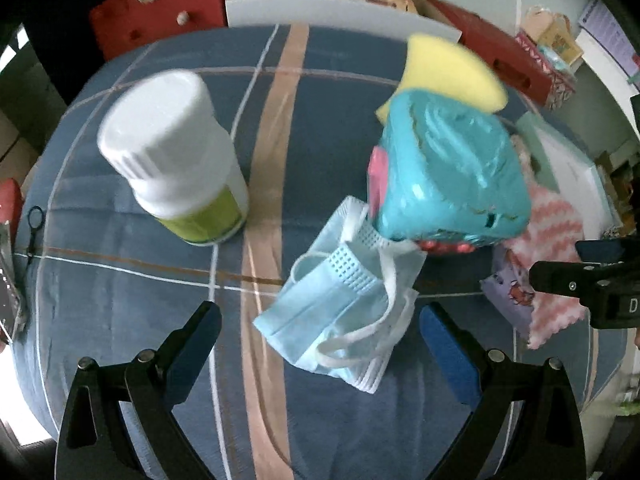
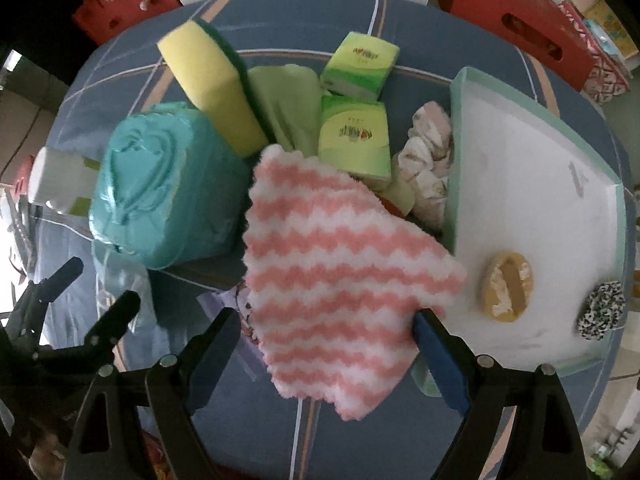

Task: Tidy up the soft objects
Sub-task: 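Grasp the light-blue face mask with the left tool while the right tool grasps the pink zigzag cloth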

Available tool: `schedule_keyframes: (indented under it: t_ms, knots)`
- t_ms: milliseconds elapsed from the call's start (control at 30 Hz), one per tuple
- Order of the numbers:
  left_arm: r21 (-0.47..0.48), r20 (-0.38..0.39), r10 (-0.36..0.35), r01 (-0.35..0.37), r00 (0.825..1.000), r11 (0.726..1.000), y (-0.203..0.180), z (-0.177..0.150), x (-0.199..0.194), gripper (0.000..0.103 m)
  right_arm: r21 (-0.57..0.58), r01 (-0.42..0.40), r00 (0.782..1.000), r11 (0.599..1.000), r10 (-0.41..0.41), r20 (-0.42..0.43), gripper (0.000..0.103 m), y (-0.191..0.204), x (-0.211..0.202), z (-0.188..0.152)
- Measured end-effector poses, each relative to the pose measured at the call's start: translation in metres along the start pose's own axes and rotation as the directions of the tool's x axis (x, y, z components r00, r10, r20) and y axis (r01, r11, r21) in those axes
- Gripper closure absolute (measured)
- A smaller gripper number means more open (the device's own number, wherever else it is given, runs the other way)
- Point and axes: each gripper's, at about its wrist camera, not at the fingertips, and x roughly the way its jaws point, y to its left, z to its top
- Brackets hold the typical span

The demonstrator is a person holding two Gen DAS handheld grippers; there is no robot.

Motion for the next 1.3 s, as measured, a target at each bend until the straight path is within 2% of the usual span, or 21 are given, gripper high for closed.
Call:
schedule_keyframes:
  t_ms: [100,233,500,567,733,1033,1133,1300]
  knots:
    - [-0.005,-0.033,-0.01,0.009,0.999,1.0,-0.002,0.001,0.011,0.004,0.009,0.005,1.0,1.0,-0.005,0.001,0.013,-0.001,0.009,0.005]
    - [-0.015,-0.068,0.016,-0.017,0.998,1.0,0.0,0.004,0.026,0.004,0.022,0.009,1.0,1.0,-0.01,0.008,0.013,-0.004,0.02,0.01]
    - [-0.022,-0.093,0.034,-0.037,0.995,0.999,0.006,0.013,0.044,0.004,0.036,0.006,0.999,0.999,-0.007,0.042,0.013,-0.02,0.027,0.025]
    - [-0.019,-0.092,0.04,-0.042,0.995,0.999,0.004,0.015,0.047,0.004,0.036,0.008,0.999,0.999,-0.009,0.047,0.016,-0.02,0.029,0.026]
    - [-0.033,-0.085,0.04,-0.043,0.996,0.999,0.002,0.016,0.048,0.006,0.024,0.027,0.998,0.999,-0.028,0.063,0.033,-0.015,0.016,0.013]
    - [-0.079,-0.032,0.034,-0.037,0.999,0.996,0.016,0.018,0.031,0.054,0.025,0.022,0.996,0.999,-0.024,0.091,0.062,-0.037,0.001,0.005]
    - [-0.116,-0.019,0.009,-0.011,1.0,0.993,0.025,0.019,0.028,0.064,0.025,0.017,0.995,1.0,-0.019,0.101,0.069,-0.041,-0.006,0.002]
    - [-0.147,0.007,-0.032,0.033,0.999,0.989,0.035,0.019,0.02,0.076,0.024,0.012,0.992,1.0,-0.015,0.124,0.07,-0.044,-0.019,-0.002]
